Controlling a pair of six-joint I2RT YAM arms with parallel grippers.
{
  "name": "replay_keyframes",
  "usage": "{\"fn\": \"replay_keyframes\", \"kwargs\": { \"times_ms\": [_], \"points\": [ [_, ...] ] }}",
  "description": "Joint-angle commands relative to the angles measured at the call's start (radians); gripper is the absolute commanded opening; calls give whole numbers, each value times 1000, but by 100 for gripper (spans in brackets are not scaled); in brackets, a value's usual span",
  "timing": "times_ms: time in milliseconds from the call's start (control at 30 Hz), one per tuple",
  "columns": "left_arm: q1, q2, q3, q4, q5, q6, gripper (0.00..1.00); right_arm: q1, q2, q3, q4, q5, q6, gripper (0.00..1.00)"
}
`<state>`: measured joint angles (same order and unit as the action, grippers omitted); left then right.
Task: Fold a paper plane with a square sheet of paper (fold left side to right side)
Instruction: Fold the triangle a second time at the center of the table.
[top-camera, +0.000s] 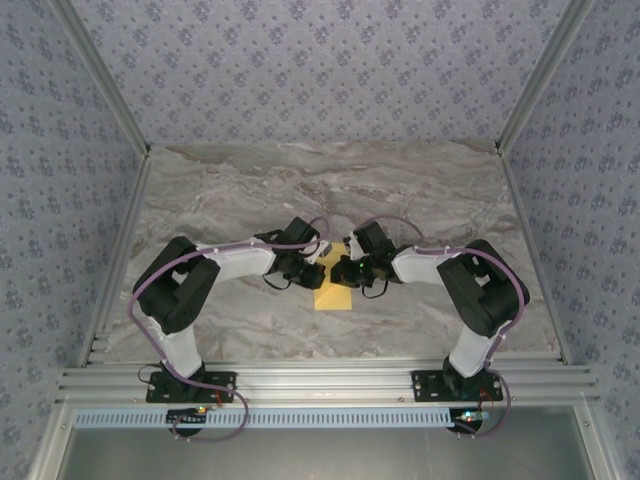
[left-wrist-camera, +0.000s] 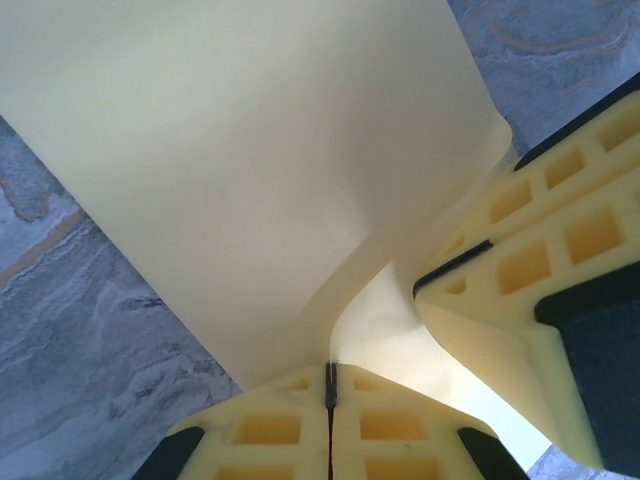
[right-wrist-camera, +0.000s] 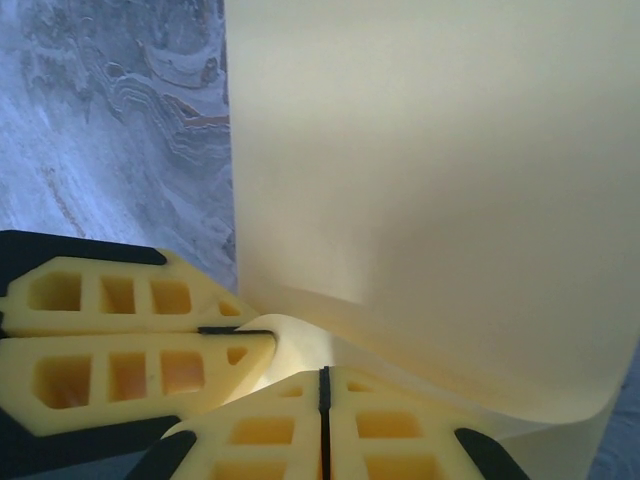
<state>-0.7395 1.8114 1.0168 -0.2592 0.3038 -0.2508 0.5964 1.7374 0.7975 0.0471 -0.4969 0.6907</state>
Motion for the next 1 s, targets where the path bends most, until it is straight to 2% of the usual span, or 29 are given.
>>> {"fn": "replay_keyframes", "kwargs": {
  "times_ms": [0,300,467,567,700,767,967],
  "points": [
    [2,22,20,-21,20,18,6,4,17,8,-68,38,-35,10],
    [3,-4,25,-36,2,10,14,2,23,-7,-117,75,-44,9],
    [3,-96,20,-68,-52,-4,24,0,28,-13,-115,77,-41,10],
    [3,-157,11,-79,-45,-23,28,0,29,-11,-110,75,-40,10],
    [2,-216,-35,-44,21,-76,29,0,30,-13,-93,68,-36,10],
    [-7,-233,-67,-2,90,-115,28,1,33,-11,-91,64,-36,10],
    [-43,-226,-127,98,203,-201,28,2,34,-10,-90,60,-36,10]
  ]
}}
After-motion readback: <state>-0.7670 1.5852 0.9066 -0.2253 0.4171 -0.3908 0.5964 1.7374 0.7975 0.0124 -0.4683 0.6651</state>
